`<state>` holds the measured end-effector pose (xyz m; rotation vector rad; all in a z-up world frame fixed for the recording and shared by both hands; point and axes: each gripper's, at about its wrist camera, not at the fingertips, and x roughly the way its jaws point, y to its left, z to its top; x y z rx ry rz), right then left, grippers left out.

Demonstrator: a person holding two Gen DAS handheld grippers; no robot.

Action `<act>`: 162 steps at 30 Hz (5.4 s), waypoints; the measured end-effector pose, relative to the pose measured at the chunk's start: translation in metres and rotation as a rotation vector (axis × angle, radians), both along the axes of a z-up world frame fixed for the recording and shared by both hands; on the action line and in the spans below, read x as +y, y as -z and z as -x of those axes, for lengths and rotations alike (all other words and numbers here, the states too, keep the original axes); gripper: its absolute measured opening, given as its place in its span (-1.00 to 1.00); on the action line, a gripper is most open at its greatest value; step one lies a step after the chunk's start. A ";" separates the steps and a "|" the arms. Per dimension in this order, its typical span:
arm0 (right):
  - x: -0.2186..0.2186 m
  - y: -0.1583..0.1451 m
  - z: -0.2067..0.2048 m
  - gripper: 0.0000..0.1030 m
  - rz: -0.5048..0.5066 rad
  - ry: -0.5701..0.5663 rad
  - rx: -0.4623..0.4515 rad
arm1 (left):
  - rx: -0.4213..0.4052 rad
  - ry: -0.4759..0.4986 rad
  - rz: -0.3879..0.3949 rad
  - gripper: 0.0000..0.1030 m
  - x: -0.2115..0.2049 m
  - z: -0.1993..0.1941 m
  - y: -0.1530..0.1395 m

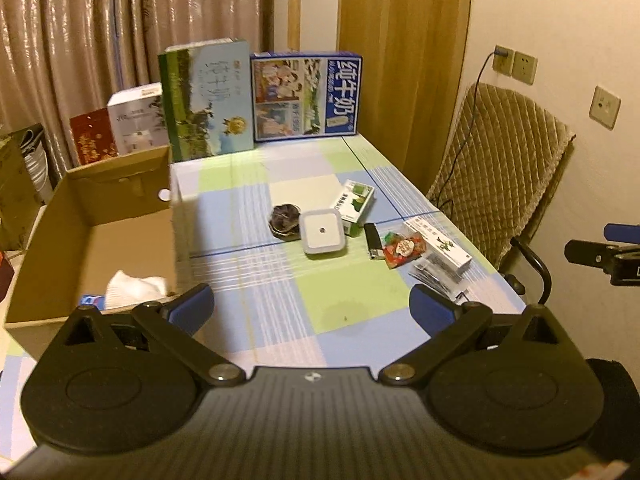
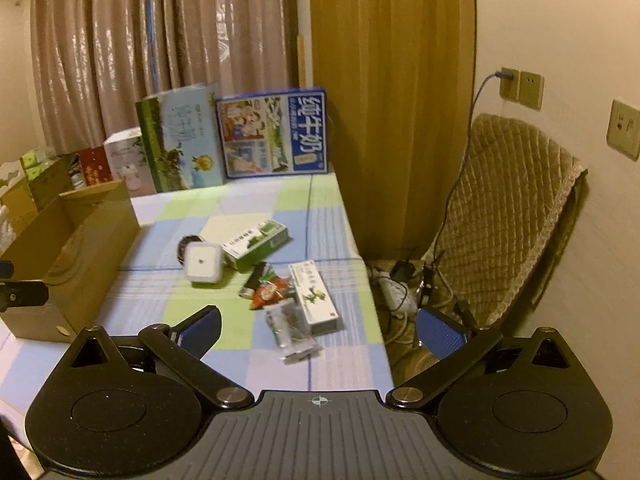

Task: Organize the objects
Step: 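Move both tools back over the remaining items on the table, then grasp the white ointment box with the right tool while the left tool grasps the clear bag, then carry the ointment box and clear bag into the cardboard box and release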

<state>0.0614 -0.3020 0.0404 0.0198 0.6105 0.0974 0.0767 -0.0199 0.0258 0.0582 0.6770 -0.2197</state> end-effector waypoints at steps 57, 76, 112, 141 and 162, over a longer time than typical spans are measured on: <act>-0.035 0.136 -0.147 -0.06 0.053 -0.141 0.230 | 0.253 0.219 0.061 -0.27 -0.153 -0.167 0.163; 0.016 0.152 -0.195 -0.31 0.120 -0.175 0.281 | 0.207 0.170 -0.034 -0.37 -0.088 -0.150 0.157; 0.024 0.088 -0.154 -0.32 0.004 -0.105 0.238 | 0.217 0.140 -0.026 -0.39 -0.071 -0.140 0.120; 0.170 -0.010 -0.044 -0.32 -0.017 -0.314 0.123 | 0.059 -0.061 -0.062 -0.39 0.052 -0.003 0.002; 0.271 -0.017 -0.068 -0.32 -0.029 -0.470 0.121 | 0.033 -0.167 -0.037 -0.39 0.143 0.005 -0.019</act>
